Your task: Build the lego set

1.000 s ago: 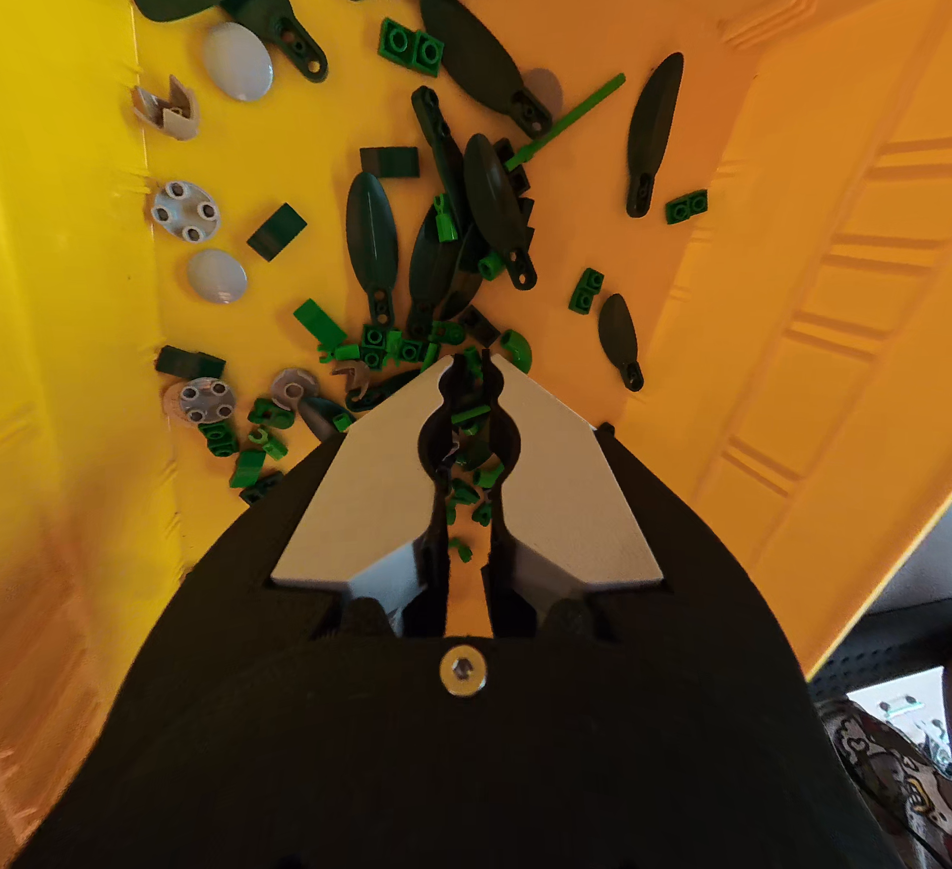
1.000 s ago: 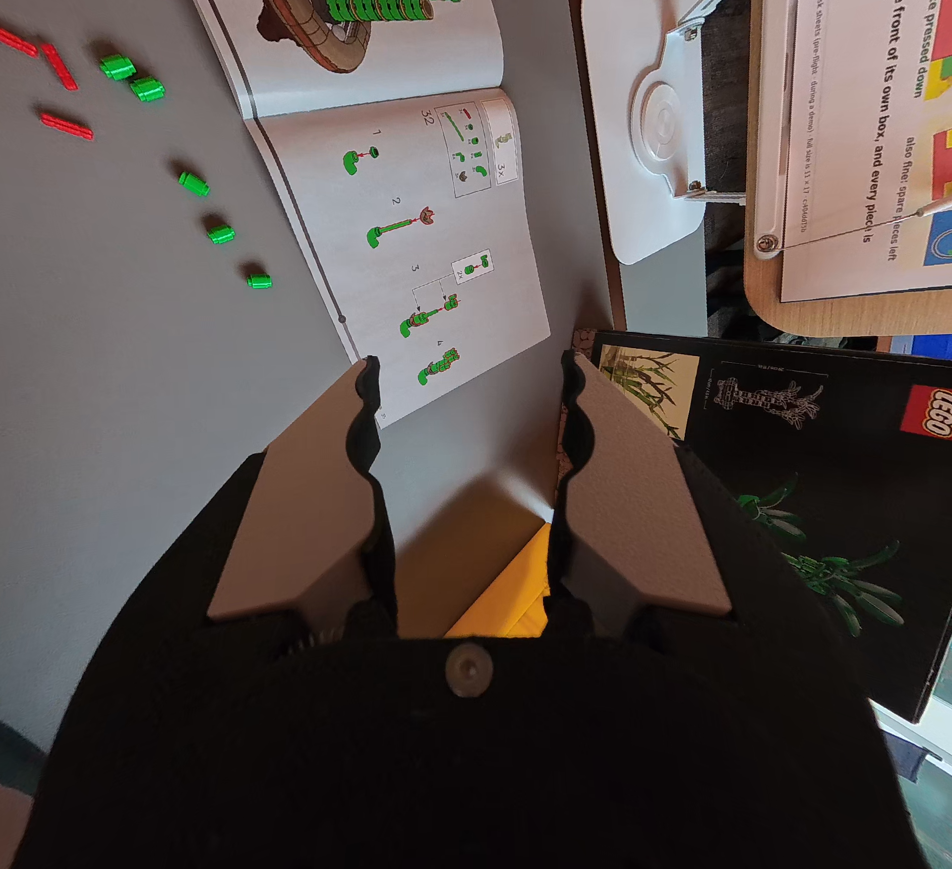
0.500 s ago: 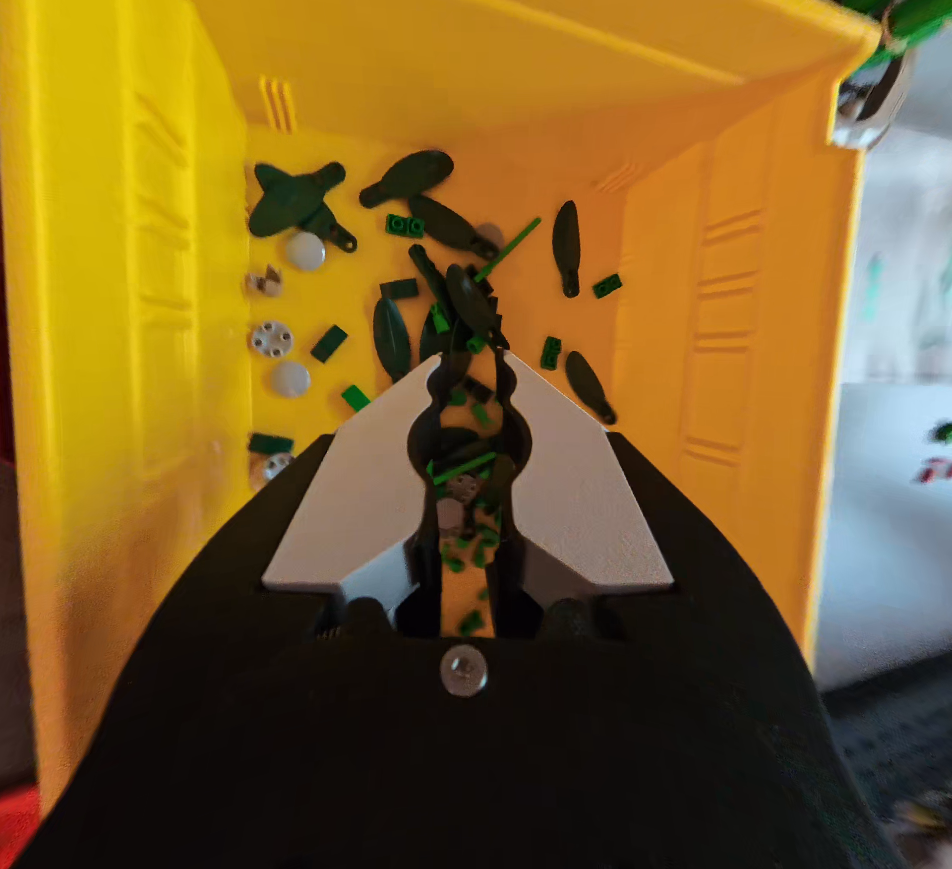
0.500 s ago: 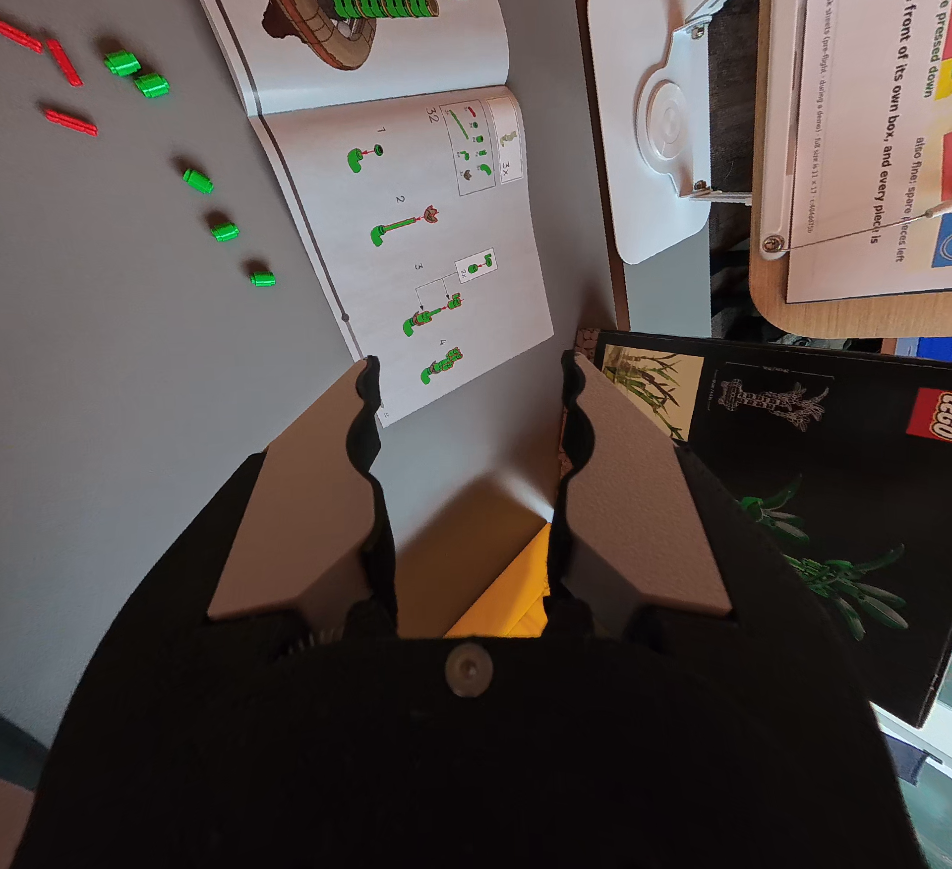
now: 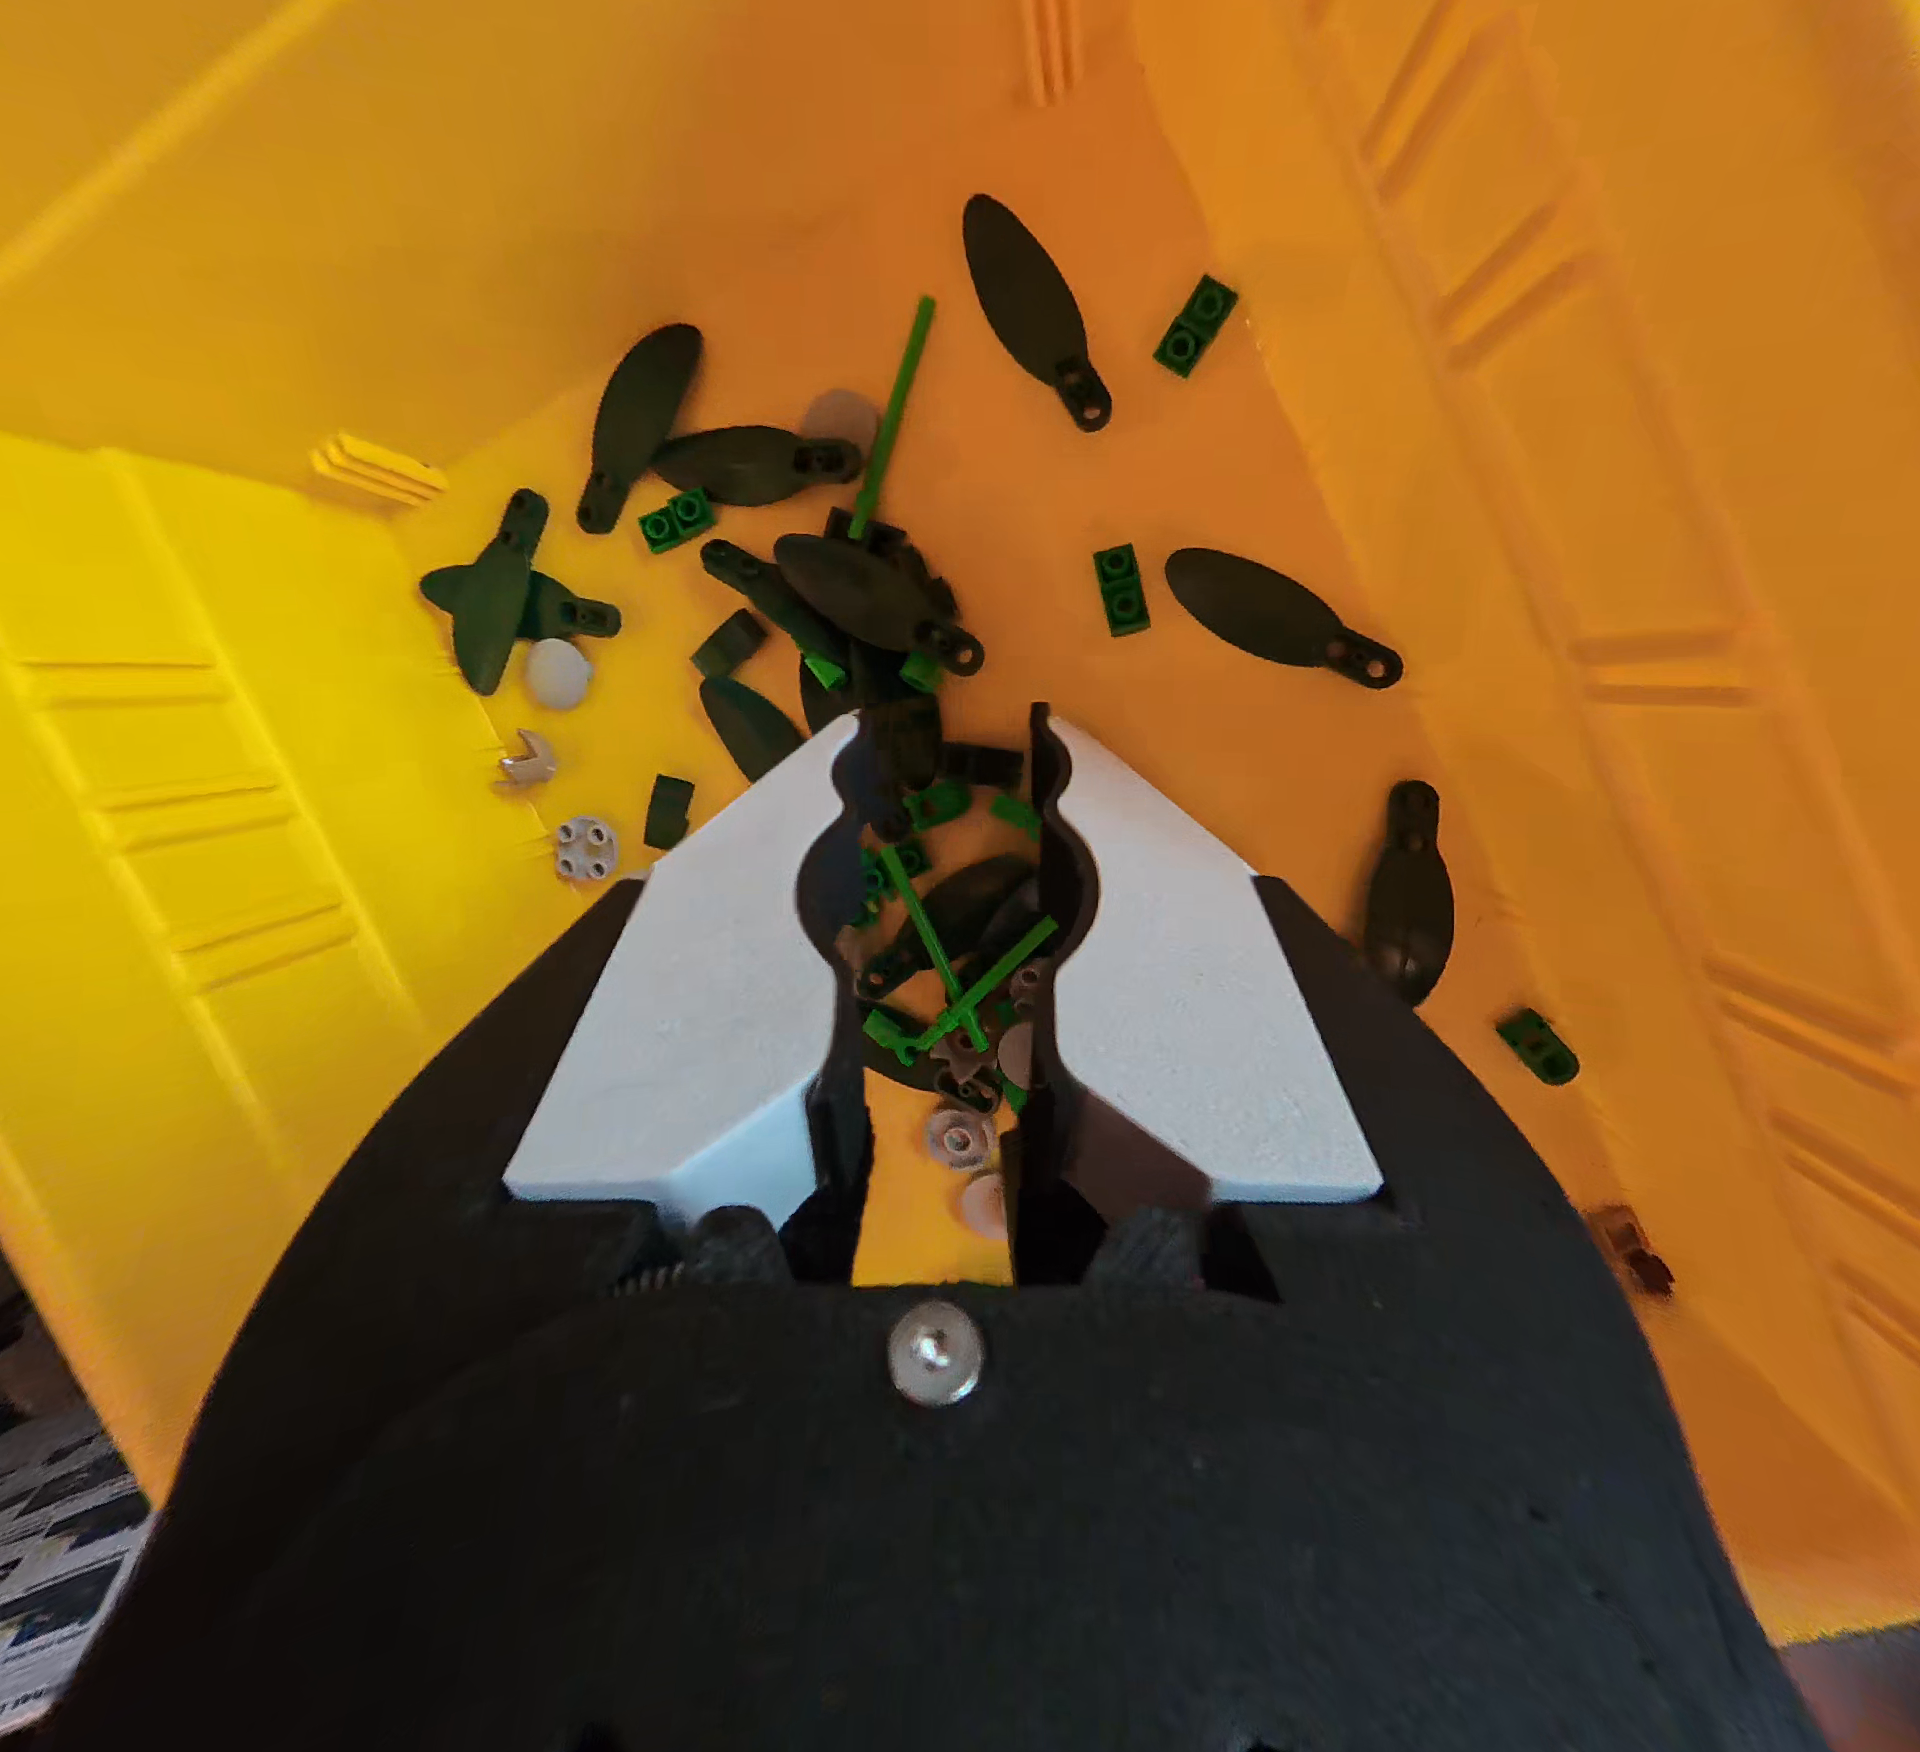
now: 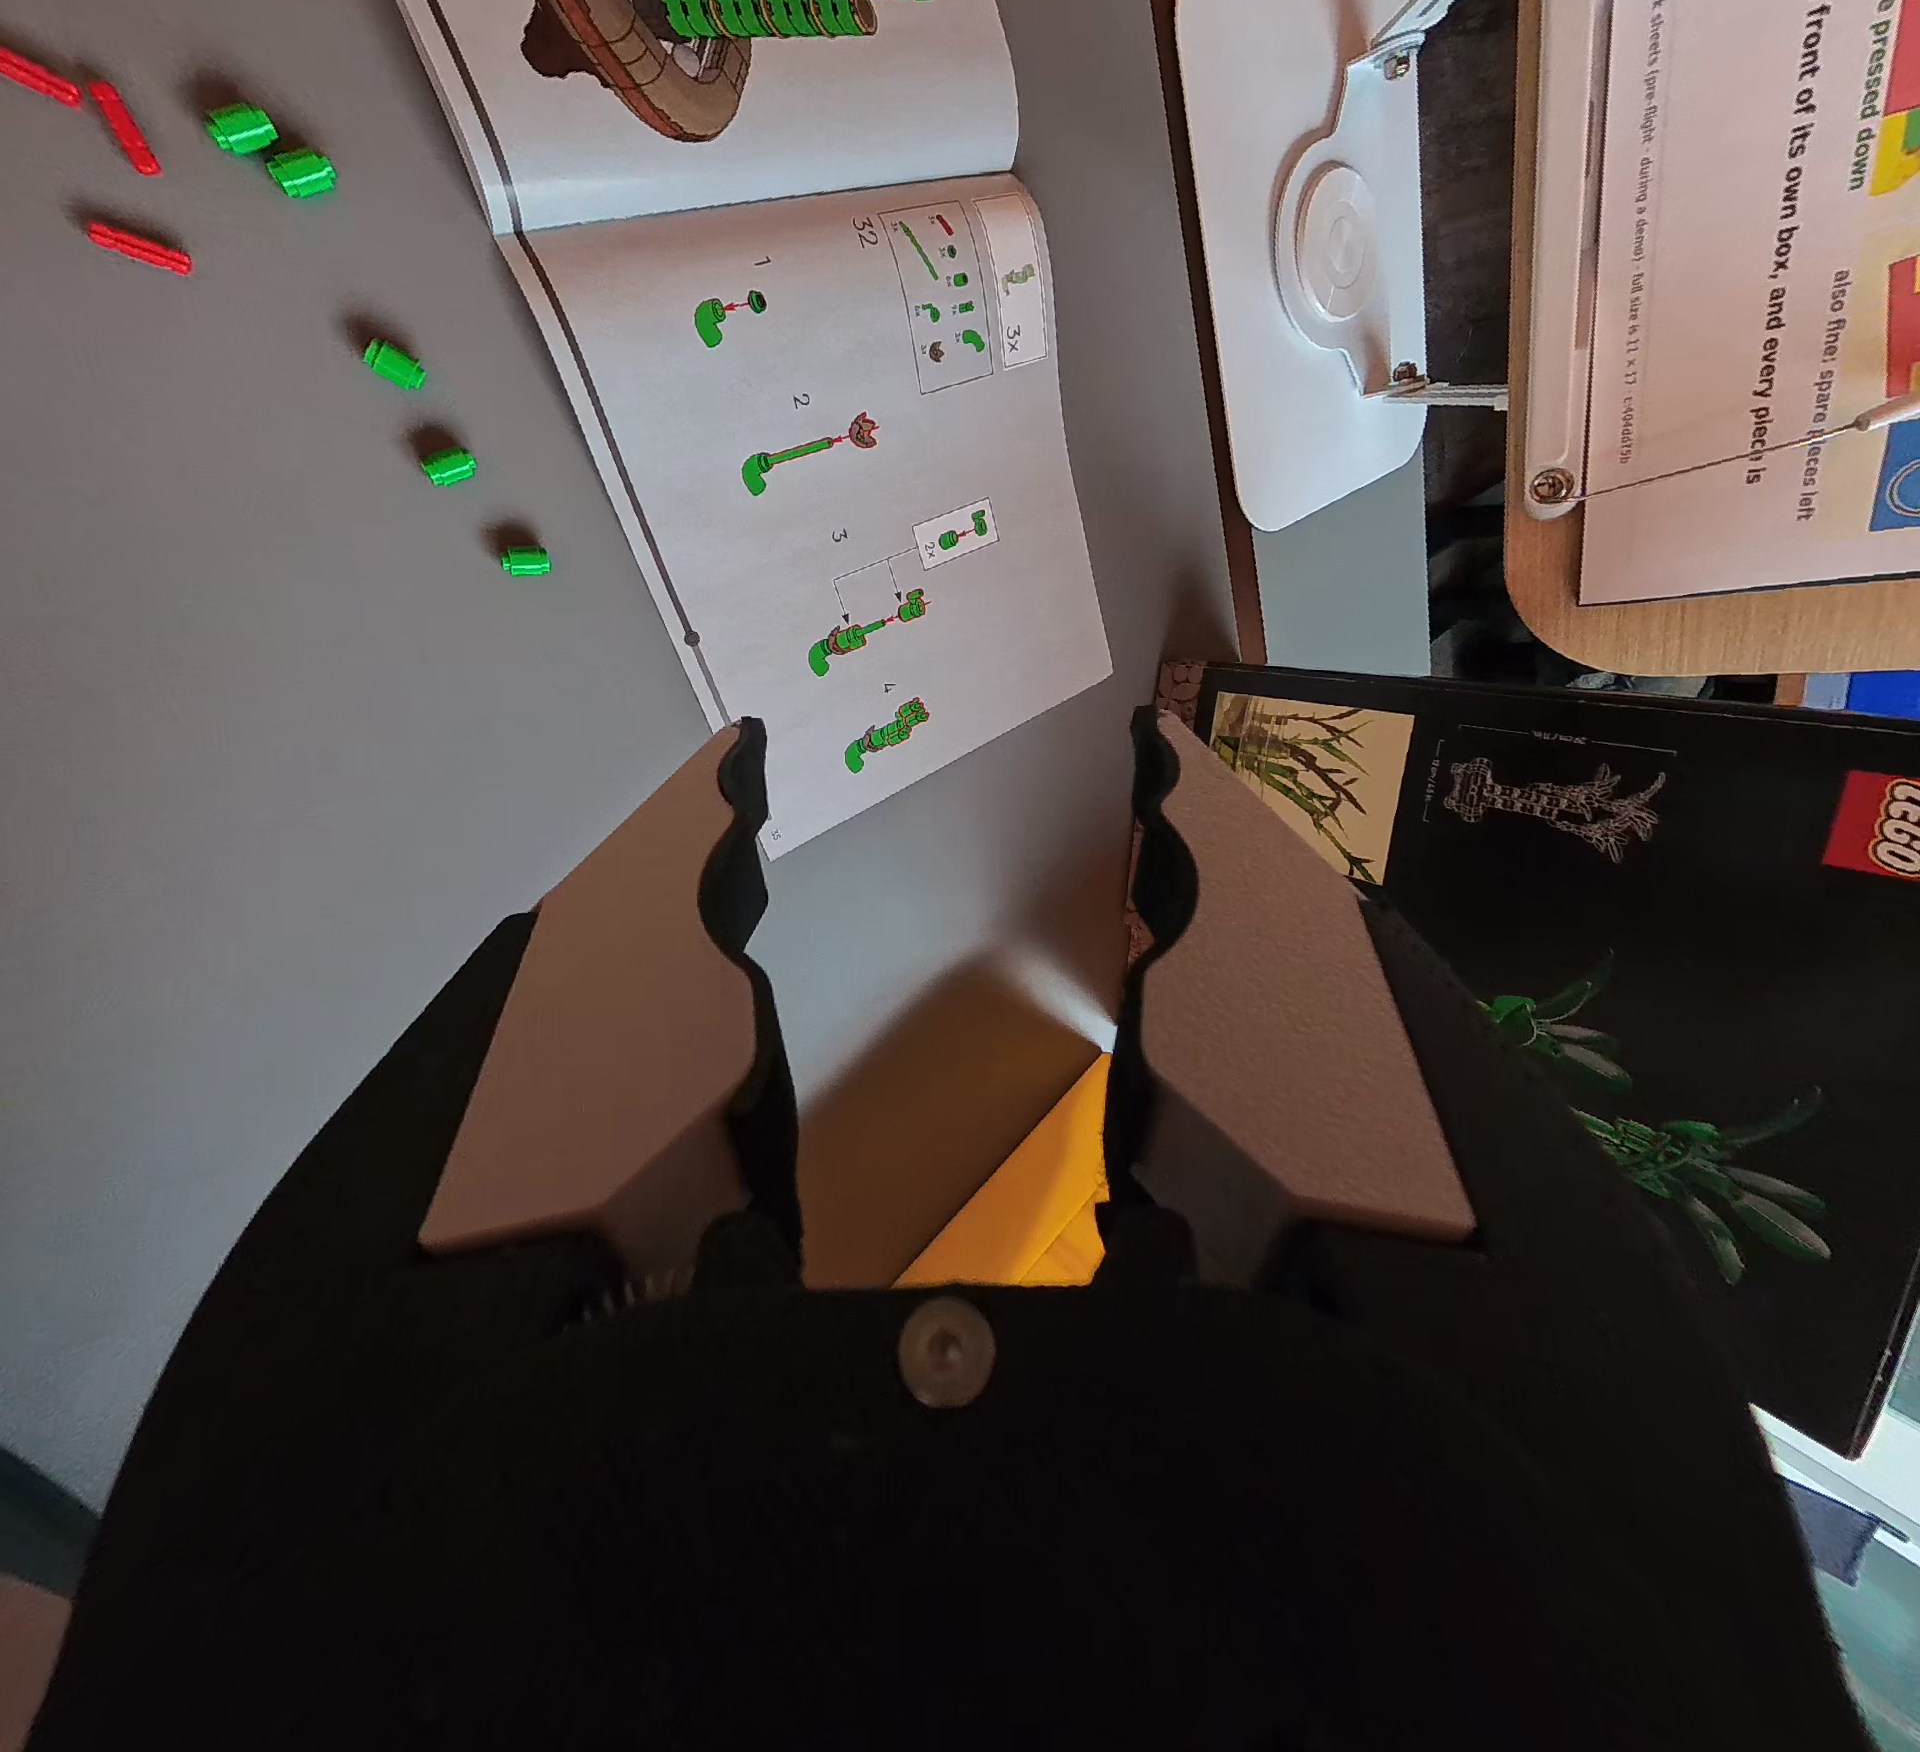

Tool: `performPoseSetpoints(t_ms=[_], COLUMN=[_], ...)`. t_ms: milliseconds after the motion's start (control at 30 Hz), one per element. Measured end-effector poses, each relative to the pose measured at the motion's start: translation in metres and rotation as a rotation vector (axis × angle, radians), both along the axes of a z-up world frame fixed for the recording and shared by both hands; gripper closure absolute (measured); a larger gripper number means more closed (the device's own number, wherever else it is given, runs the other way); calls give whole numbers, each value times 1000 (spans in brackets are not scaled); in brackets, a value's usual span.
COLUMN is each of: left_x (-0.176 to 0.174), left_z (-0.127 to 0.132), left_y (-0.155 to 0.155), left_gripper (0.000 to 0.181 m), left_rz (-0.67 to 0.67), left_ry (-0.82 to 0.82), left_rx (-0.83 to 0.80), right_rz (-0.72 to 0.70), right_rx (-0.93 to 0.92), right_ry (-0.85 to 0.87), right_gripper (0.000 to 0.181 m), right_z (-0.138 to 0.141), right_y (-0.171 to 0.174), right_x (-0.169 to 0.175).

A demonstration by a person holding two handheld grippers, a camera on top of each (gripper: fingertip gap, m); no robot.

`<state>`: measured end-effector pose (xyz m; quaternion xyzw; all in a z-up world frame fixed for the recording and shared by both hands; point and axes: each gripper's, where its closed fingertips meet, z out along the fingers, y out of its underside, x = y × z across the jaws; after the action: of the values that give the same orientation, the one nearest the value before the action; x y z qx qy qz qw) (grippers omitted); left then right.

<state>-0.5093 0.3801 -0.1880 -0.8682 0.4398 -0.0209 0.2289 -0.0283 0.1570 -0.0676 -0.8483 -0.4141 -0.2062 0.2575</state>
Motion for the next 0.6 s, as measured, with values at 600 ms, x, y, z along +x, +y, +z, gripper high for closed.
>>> performPoseSetpoints(t_ms=[600], left_x=[11], left_z=[-9], left_y=[15], left_gripper=[159], left_rz=[-39], left_ry=[102], left_rx=[88], right_rz=[0], right_rx=[-10], right_ry=[-5], right_gripper=[111], right_z=[-2], right_y=[0], right_x=[0])
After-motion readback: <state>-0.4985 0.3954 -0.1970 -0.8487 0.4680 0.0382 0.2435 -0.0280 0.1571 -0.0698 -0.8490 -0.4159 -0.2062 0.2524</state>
